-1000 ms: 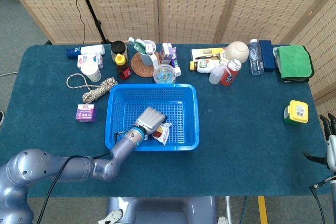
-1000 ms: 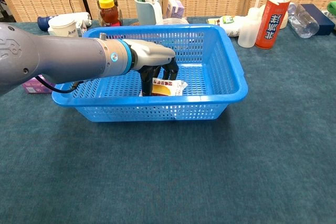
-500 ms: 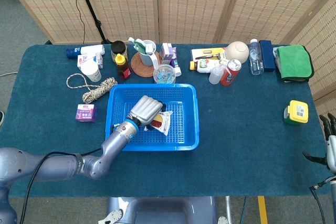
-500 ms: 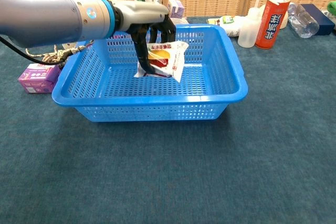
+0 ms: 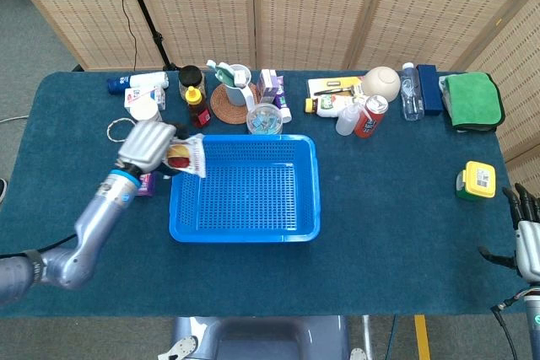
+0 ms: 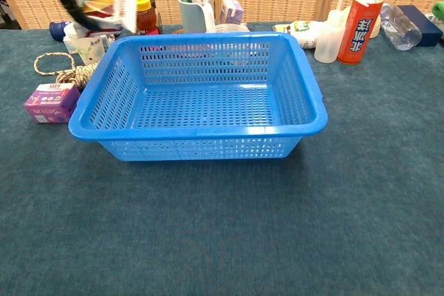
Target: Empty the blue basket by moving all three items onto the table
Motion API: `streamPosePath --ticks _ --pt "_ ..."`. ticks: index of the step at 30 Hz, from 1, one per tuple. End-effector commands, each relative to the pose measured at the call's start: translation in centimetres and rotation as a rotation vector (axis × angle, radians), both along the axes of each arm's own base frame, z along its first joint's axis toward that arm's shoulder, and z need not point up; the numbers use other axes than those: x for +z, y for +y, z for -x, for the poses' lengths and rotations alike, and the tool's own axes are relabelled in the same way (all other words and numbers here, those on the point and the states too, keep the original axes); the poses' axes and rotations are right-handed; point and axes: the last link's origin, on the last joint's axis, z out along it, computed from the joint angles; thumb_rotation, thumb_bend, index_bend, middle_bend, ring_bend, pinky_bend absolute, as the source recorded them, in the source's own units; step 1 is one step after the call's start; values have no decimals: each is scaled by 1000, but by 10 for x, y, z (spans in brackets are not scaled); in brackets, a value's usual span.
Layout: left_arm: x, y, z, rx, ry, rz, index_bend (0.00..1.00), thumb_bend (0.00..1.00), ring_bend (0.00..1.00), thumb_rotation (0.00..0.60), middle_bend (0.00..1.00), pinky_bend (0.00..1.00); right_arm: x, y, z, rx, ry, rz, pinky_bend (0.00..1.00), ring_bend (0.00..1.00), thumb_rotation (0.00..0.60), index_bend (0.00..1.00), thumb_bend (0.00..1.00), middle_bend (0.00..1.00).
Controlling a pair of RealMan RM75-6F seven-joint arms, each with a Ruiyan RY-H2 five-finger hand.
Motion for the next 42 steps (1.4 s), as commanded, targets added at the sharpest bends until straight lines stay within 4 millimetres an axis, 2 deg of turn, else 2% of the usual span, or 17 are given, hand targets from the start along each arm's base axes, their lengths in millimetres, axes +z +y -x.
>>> streamPosePath --ticks 1,6,13,15,16,18,20,22,26,29,32,37,42 --pt "18 2 60 139 8 -27 522 125 401 600 436 487 -3 2 -2 9 7 -11 0 0 600 0 0 0" --pt "8 13 94 211 6 -9 517 125 363 600 414 486 -8 2 -5 16 14 -27 0 0 600 0 0 0" --pt "-13 28 106 248 -10 15 502 125 339 600 392 457 -12 3 -6 13 18 -36 0 0 600 0 0 0" --pt "-17 30 108 256 -7 34 422 122 258 600 288 398 -12 2 -5 9 18 -36 0 0 600 0 0 0" --pt "-19 31 107 258 -15 44 317 118 161 600 168 326 -12 2 -4 7 19 -36 0 0 600 0 0 0" --pt "-22 31 105 255 -35 64 92 101 23 600 13 158 -12 1 -3 3 18 -37 0 0 600 0 0 0" --pt "-21 31 103 247 -42 75 1 82 0 600 0 38 -12 1 -3 1 19 -37 0 0 600 0 0 0" --pt "-19 31 101 232 -55 66 0 67 0 600 0 1 -12 1 -3 1 19 -37 0 0 600 0 0 0" --pt "-4 21 98 182 -100 13 0 61 0 600 0 0 -11 1 -4 6 15 -33 0 0 600 0 0 0" --pt "11 5 101 153 -131 -19 0 60 0 600 0 0 -10 3 -6 15 13 -31 0 0 600 0 0 0" --pt "28 -22 112 133 -145 -63 0 60 0 600 0 0 -10 5 -8 28 13 -31 0 0 600 0 0 0" --pt "50 -86 137 144 -151 -153 0 59 0 600 0 0 -10 8 -14 60 10 -43 0 0 600 0 0 0" --pt "61 -145 153 169 -148 -225 0 59 0 600 0 0 -11 11 -19 99 28 -36 0 0 600 0 0 0"
